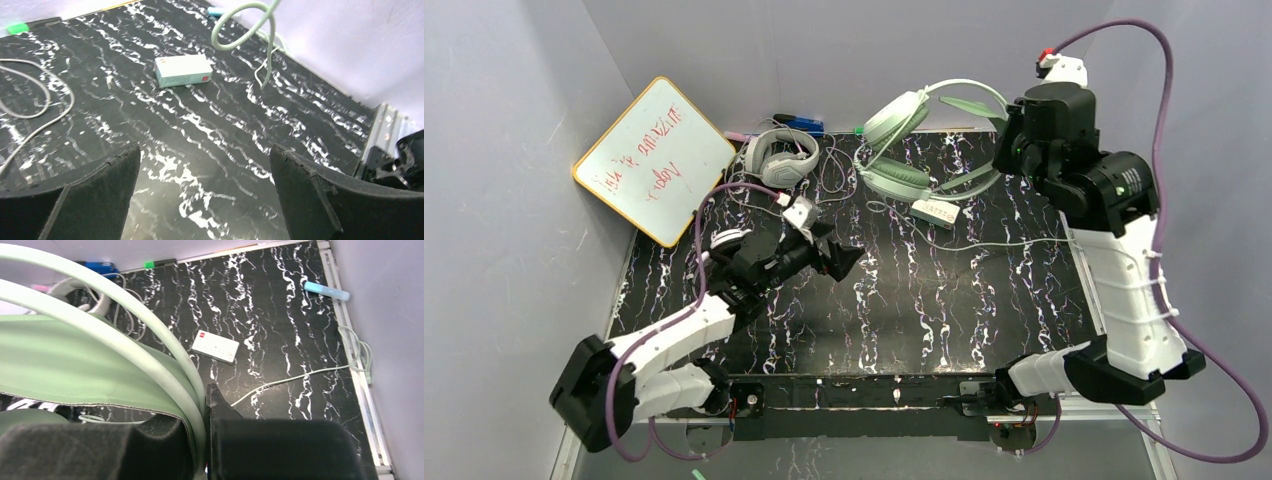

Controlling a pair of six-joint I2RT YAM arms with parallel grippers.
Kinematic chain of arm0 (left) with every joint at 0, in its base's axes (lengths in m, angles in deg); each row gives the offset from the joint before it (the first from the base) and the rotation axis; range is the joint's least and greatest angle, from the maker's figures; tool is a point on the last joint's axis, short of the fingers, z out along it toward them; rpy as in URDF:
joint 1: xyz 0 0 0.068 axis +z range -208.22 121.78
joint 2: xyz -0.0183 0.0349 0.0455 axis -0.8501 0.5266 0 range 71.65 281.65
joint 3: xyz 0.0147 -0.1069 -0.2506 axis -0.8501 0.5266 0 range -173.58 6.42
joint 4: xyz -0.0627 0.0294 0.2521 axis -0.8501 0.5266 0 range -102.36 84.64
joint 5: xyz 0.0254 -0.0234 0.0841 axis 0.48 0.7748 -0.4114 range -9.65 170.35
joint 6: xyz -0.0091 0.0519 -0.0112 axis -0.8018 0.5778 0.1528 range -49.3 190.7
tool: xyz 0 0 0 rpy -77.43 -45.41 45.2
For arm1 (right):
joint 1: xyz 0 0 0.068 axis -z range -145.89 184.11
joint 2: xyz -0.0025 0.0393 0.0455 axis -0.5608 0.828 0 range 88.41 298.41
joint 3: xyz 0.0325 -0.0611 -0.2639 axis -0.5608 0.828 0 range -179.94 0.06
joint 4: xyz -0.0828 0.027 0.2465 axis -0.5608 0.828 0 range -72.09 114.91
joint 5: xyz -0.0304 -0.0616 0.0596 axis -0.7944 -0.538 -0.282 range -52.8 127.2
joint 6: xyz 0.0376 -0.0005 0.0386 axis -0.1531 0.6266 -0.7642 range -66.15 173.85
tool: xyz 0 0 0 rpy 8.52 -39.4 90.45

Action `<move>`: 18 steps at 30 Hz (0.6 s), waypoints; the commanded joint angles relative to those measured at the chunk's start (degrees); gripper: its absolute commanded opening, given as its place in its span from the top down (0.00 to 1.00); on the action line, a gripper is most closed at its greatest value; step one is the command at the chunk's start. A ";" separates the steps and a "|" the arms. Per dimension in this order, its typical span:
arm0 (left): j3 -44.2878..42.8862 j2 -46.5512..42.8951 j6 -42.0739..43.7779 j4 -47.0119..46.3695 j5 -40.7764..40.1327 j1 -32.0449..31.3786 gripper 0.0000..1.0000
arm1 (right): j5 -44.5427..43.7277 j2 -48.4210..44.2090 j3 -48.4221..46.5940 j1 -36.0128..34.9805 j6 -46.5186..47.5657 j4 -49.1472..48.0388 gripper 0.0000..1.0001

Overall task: Wrap the headphones
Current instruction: Wrap the headphones cable around the headphones.

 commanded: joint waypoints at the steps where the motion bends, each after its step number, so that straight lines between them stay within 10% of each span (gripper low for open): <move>1: 2.50 7.07 -6.70 -21.02 2.32 -0.94 0.02 | 4.68 -4.81 -0.98 0.05 -4.77 -8.64 0.99; 18: -7.14 31.10 -1.98 -45.10 -4.93 -13.35 0.02 | 8.37 -6.41 -2.84 0.05 -10.80 -10.88 0.99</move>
